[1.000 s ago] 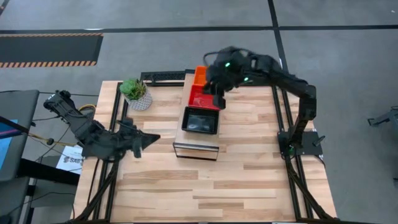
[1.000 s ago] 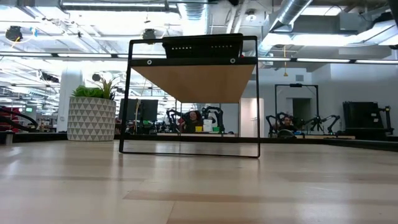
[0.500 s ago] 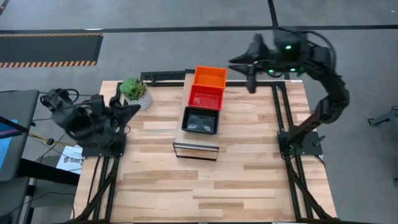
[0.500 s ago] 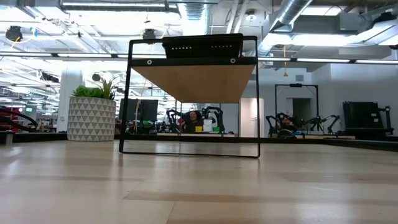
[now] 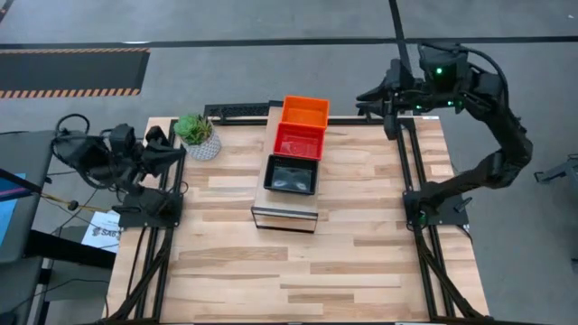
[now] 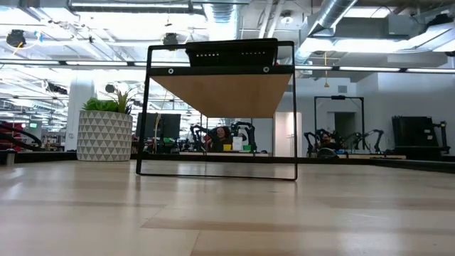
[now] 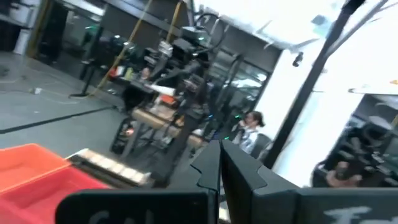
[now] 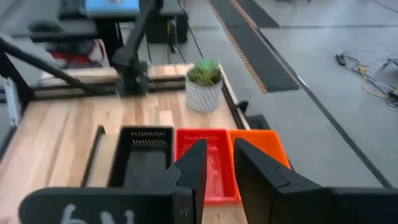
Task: Stack baskets on shelf by color
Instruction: Return to Home Position
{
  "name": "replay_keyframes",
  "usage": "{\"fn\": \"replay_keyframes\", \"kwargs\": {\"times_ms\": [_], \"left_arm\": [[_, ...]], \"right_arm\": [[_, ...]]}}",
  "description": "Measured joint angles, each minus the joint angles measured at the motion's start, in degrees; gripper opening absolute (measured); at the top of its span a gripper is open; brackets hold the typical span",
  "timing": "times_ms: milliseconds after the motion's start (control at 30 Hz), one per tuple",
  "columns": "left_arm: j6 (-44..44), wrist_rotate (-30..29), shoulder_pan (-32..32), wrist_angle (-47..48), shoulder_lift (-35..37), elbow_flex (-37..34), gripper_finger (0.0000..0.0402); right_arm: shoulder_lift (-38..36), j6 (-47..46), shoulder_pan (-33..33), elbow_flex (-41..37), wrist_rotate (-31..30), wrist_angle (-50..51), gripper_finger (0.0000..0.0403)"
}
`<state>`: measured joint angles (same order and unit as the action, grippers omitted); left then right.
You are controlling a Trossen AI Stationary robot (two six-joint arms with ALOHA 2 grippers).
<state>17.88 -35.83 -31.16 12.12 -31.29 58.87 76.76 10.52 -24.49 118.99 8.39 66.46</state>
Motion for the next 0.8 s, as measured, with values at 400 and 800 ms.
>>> {"fn": "replay_keyframes", "kwargs": {"times_ms": [400,800], "left_arm": [[1.5,1.0,2.9,7.5,6.9,-7.3,0.0000],[1.3,6.9,2.9,-10.3,29.7,-36.5,0.0000]], "right_arm": [[-17.6,-17.5,-2.8,-38.4,8.1,-35.2,0.0103],[-31.3,-32.8,3.5,-73.1,-1.1,-69.3,0.0103]]}}
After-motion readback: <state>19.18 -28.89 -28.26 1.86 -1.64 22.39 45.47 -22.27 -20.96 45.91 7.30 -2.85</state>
